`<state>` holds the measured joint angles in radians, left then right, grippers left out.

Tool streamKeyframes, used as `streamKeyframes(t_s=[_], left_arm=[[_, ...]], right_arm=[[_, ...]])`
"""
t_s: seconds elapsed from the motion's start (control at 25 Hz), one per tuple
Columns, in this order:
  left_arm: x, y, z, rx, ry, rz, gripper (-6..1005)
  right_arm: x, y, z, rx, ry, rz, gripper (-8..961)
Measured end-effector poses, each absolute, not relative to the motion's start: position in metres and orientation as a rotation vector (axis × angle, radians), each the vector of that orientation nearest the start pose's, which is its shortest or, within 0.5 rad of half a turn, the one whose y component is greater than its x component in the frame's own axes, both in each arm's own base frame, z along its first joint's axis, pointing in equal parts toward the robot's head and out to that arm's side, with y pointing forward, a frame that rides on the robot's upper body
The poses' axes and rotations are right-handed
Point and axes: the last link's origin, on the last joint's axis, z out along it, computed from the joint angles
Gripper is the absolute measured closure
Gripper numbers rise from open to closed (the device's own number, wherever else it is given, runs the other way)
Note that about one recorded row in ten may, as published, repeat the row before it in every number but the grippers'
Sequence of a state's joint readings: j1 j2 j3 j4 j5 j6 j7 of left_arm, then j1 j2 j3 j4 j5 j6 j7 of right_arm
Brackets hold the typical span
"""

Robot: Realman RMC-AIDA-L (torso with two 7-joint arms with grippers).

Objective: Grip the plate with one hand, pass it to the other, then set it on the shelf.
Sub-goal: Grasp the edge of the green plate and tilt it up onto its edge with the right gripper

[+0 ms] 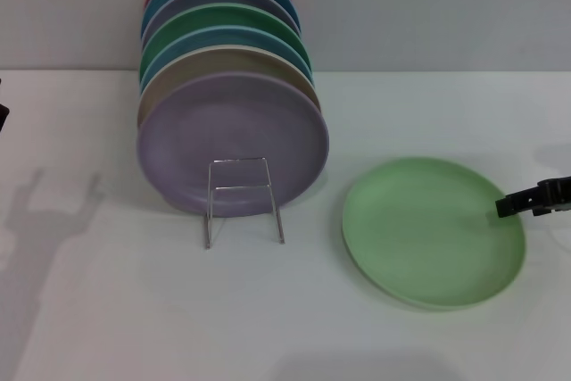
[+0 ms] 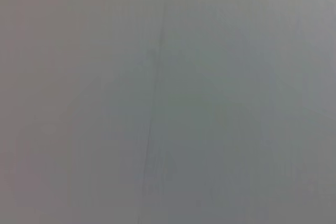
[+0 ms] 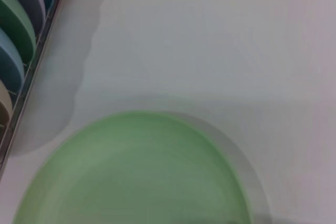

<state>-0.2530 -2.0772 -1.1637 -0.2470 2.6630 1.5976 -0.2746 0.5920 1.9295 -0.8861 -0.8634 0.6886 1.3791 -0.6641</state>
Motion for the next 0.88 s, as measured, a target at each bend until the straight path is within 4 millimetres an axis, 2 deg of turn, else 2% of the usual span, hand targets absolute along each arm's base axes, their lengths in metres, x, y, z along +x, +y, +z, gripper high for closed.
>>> streamKeyframes(t_s=[0.88], left_arm=[[-0.307, 0.271, 0.031, -1.417, -0.294, -1.094, 152]], right_arm=[[0.303, 0.377, 0.056, -2.188, 1.587, -0.054, 346]])
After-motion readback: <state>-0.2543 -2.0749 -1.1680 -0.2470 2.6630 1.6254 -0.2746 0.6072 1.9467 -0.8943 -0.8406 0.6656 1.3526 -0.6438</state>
